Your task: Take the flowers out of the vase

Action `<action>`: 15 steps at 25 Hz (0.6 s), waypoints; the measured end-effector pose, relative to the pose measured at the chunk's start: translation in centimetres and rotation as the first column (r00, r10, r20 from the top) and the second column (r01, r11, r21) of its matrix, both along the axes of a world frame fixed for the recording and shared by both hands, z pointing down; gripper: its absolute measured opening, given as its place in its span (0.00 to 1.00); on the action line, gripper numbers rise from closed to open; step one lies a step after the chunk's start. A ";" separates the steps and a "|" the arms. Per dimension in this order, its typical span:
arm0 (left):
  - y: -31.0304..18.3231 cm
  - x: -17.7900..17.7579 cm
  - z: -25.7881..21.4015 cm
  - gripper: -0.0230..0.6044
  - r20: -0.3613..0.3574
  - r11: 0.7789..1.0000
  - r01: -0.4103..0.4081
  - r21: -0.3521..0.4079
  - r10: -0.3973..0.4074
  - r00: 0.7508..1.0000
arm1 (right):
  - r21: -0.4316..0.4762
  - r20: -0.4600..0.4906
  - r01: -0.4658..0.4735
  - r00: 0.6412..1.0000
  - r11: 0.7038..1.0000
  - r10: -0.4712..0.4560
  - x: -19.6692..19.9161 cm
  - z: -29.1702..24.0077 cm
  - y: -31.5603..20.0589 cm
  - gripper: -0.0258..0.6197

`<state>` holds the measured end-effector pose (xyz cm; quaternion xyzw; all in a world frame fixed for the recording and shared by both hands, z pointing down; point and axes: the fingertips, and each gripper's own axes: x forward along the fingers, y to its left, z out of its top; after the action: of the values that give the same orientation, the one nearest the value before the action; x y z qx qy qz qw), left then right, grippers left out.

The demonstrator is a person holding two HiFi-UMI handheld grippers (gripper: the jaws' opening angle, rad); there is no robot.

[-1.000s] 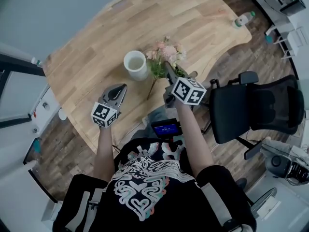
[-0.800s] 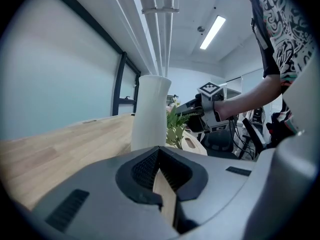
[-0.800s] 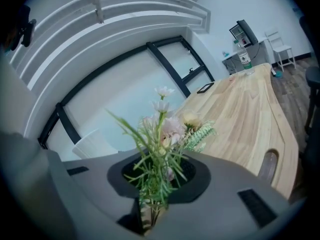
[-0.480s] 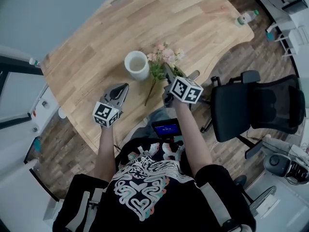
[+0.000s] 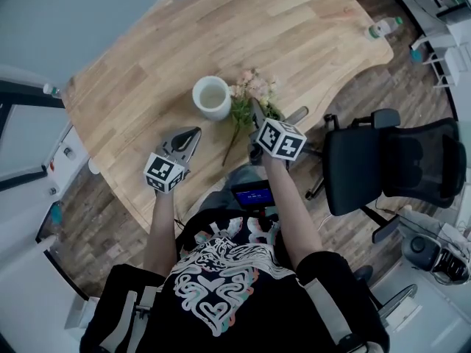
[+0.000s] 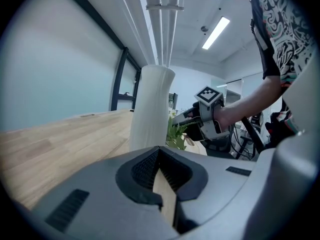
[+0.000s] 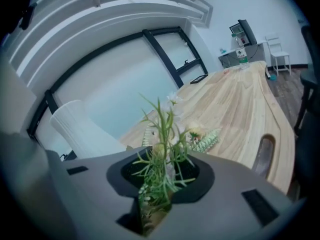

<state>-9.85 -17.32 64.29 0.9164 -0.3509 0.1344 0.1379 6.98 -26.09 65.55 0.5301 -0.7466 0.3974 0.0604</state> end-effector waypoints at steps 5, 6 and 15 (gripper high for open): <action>-0.2 -0.3 0.4 0.04 0.000 1.000 0.017 -0.016 -0.017 1.000 | -0.025 -0.045 0.011 0.999 1.000 -0.013 0.1 0.1 -0.1 0.17; -0.2 -0.4 0.5 0.04 -0.002 1.000 0.023 -0.017 -0.023 1.000 | -0.018 -0.054 0.011 0.998 1.000 -0.012 0.2 -0.2 -0.2 0.17; -0.8 -0.5 0.3 0.04 -0.011 0.999 0.050 -0.023 -0.050 0.999 | 0.017 -0.053 0.050 0.997 0.999 -0.049 -0.7 -1.8 -0.6 0.23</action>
<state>-10.32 -18.07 64.62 0.9066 -0.3712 0.1294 0.1536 6.26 -26.67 63.75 0.5221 -0.7613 0.3750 0.0848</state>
